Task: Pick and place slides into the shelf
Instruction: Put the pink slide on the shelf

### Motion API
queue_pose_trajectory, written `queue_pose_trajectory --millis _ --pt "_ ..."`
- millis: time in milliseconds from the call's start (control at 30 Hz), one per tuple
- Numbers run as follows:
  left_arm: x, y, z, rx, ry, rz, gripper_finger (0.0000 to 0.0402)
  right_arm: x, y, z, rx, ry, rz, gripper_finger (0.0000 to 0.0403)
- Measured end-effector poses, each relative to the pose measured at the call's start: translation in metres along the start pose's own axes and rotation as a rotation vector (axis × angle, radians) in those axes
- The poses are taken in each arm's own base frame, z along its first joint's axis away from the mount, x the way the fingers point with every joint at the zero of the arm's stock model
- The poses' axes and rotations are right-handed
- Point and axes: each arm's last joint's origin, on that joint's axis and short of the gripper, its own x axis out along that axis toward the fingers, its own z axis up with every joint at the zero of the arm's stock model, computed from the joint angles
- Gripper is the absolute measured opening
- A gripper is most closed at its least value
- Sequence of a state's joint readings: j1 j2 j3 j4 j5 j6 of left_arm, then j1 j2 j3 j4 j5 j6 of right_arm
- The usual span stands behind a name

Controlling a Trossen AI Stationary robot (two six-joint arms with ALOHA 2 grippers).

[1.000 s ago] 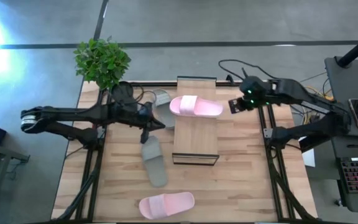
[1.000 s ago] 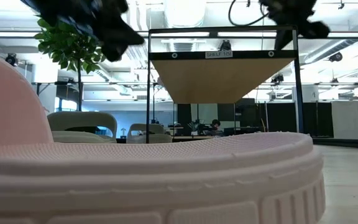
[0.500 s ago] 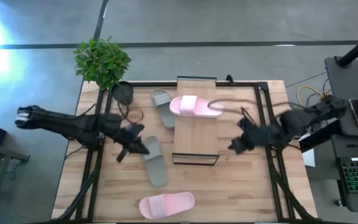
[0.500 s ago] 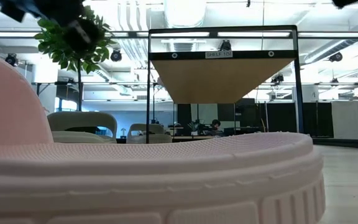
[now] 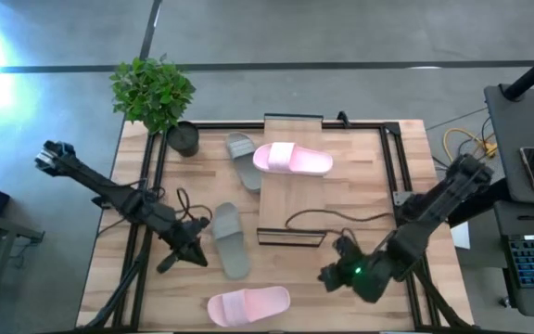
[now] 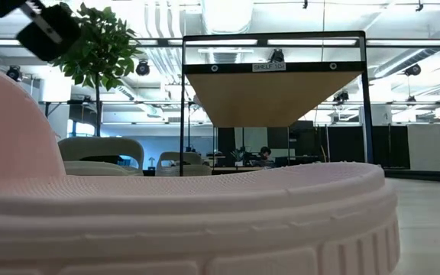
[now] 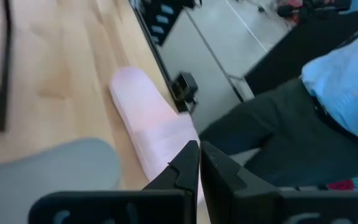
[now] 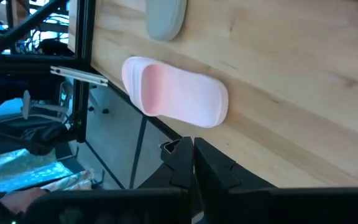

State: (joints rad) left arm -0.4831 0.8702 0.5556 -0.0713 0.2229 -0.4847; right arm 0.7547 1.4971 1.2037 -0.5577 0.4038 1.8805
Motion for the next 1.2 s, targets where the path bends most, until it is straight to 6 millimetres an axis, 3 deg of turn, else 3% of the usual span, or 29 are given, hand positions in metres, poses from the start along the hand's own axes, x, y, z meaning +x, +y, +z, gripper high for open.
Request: queue_pose_trajectory --millis 233,400,633,933,1200 --pt "0.01 -0.005 -0.008 -0.033 0.02 0.06 0.0 0.034 0.004 -0.017 -0.013 0.036 0.062 0.0009" --pt "0.018 -0.009 -0.024 -0.203 0.133 0.102 0.0 0.048 0.009 -0.028 -0.101 0.057 0.144 0.0009" --pt "0.041 -0.036 -0.055 -0.406 0.295 0.081 0.0 0.068 0.004 -0.039 -0.171 0.026 0.169 0.0009" --pt "0.089 -0.07 -0.089 -0.25 0.313 0.213 0.0 0.084 -0.001 -0.049 -0.241 0.044 0.18 0.0009" --pt "0.141 -0.071 -0.11 -0.151 0.348 0.349 0.0 0.084 -0.001 -0.049 -0.258 0.048 0.181 0.0009"
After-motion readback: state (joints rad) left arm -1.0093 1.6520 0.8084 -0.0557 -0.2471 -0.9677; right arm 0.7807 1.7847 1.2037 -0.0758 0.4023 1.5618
